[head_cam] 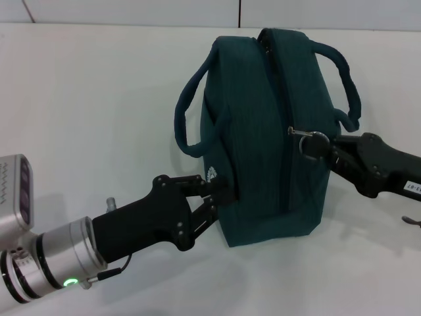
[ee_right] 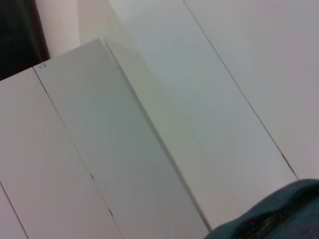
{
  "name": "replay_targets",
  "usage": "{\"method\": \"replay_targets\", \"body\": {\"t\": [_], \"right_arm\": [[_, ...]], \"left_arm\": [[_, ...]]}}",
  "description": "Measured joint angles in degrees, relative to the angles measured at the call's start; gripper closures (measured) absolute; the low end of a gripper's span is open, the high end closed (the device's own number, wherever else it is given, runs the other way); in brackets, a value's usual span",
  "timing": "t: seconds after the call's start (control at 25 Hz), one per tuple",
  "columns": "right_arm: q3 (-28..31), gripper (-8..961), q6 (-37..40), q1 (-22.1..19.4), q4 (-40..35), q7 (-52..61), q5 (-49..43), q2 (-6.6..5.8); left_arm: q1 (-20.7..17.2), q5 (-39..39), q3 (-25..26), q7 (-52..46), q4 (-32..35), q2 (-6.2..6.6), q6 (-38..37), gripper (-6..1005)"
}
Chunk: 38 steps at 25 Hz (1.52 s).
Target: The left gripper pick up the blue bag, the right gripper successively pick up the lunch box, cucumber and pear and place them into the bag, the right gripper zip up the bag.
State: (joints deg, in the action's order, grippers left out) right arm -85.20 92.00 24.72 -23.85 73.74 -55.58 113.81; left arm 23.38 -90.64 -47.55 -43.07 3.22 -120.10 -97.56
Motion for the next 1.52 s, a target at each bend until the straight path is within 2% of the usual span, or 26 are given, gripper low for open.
{"method": "replay_targets", "body": {"t": [0.8,1.2,1.52], "right_arm": [[0.2,923,-0.2,0.5,0.6,-0.1,-1.8,-0.42],[1.6,930,-0.3,-0.7,0.6,-2.3,-1.6,0.24],[4.1,936,2.4,-2.8,0.0,-3.7,-1.3,0.75]], "left_arm": [[0.5,1.0,0.0,0.0,-0.2,0.02,0.3,836],[0.4,1.1,0.0,0.0,-0.4,0.04,0.3,835],[0.1,1.1,-0.1,0.0,-0.4,-0.02,0.2,834]]}}
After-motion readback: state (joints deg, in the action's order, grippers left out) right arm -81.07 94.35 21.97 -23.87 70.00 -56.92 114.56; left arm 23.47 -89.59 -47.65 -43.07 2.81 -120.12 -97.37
